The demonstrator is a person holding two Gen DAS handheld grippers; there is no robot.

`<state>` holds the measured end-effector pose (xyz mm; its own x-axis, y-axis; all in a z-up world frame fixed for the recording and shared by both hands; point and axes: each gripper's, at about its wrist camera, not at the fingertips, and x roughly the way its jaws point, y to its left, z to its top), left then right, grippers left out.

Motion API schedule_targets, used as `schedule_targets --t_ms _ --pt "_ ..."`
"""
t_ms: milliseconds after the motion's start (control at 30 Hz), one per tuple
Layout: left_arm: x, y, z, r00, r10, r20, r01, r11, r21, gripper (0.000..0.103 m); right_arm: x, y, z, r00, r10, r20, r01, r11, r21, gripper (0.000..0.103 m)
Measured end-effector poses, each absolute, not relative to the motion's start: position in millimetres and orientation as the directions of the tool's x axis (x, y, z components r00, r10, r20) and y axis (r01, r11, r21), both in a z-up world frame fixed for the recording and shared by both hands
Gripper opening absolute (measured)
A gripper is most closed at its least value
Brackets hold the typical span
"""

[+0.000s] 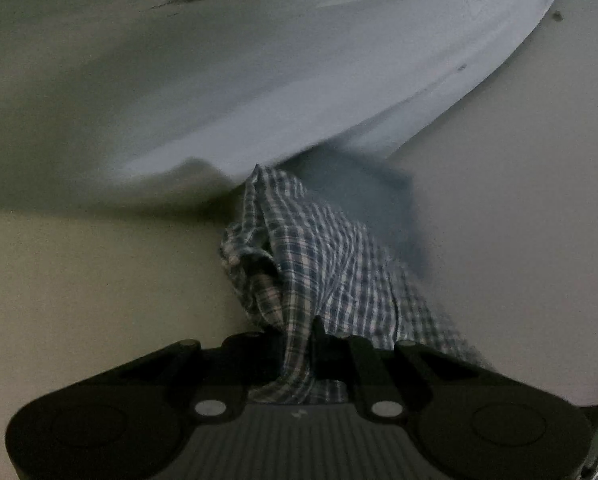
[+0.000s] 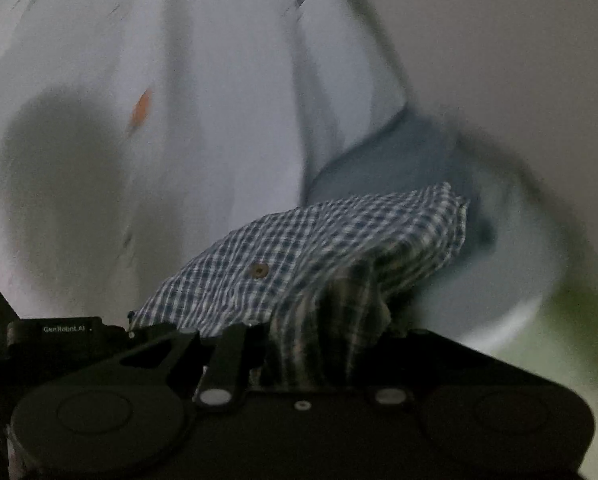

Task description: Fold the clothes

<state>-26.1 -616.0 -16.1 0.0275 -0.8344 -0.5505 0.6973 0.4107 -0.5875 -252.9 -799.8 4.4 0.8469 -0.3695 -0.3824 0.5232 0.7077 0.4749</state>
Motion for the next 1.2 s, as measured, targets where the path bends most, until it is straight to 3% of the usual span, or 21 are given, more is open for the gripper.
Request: schedule_targets --t_ms 200,300,333,433,467,500,533,567,900,1200 --pt "-48.3 -480.8 -138.5 -0.015 -0.588 -0.808 0.596 0.644 -0.480 0.012 -254.3 -676.4 -110.3 0.760 -0.199 -0.619 0.560 0.683 0.469 0.021" --pt "-53.8 -429.6 -158.1 -0.041 -0.627 -0.778 0.538 0.642 -0.546 0.023 -260.5 -648.1 -126.5 0.709 -0.219 -0.671 0.617 0.654 0.438 0.036" --pt "-51.8 -423.0 -155.8 -0.048 -0.624 -0.780 0.545 0.638 -0.544 0.030 -263.6 -643.6 -123.8 0.696 -0.248 -0.674 0.639 0.643 0.423 0.047" --pt "-44.7 -417.4 -141.6 -0.002 -0.609 -0.793 0.619 0.623 -0.479 0.052 -272.9 -630.2 -116.0 0.653 -0.335 -0.680 0.702 0.604 0.377 0.063" --pt "-40.4 -417.5 -136.3 0.016 -0.602 -0.798 0.633 0.624 -0.458 0.065 -276.0 -625.7 -113.4 0.636 -0.363 -0.681 0.723 0.589 0.362 0.068" --pt "-35.2 -417.7 -132.6 0.037 -0.597 -0.801 0.635 0.633 -0.443 0.073 -279.1 -621.2 -110.8 0.620 -0.390 -0.681 0.742 0.574 0.347 0.082" --pt "-29.1 -418.3 -130.0 0.060 -0.598 -0.799 0.633 0.642 -0.433 0.084 -282.2 -616.7 -108.2 0.602 -0.417 -0.681 0.761 0.557 0.331 0.089" --pt "-26.8 -417.7 -131.2 0.066 -0.600 -0.797 0.632 0.643 -0.432 0.087 -285.0 -618.7 -104.8 0.586 -0.439 -0.681 0.777 0.542 0.319 0.090" --pt "-13.8 -458.3 -154.3 -0.045 -0.601 -0.798 0.624 0.607 -0.493 0.094 -289.5 -671.6 -139.8 0.604 -0.280 -0.746 0.791 0.325 0.519 0.099" --pt "-32.1 -499.5 -159.9 -0.079 -0.624 -0.778 0.666 0.548 -0.506 0.097 -250.7 -680.3 -138.4 0.652 -0.167 -0.740 0.709 0.482 0.516 0.103"
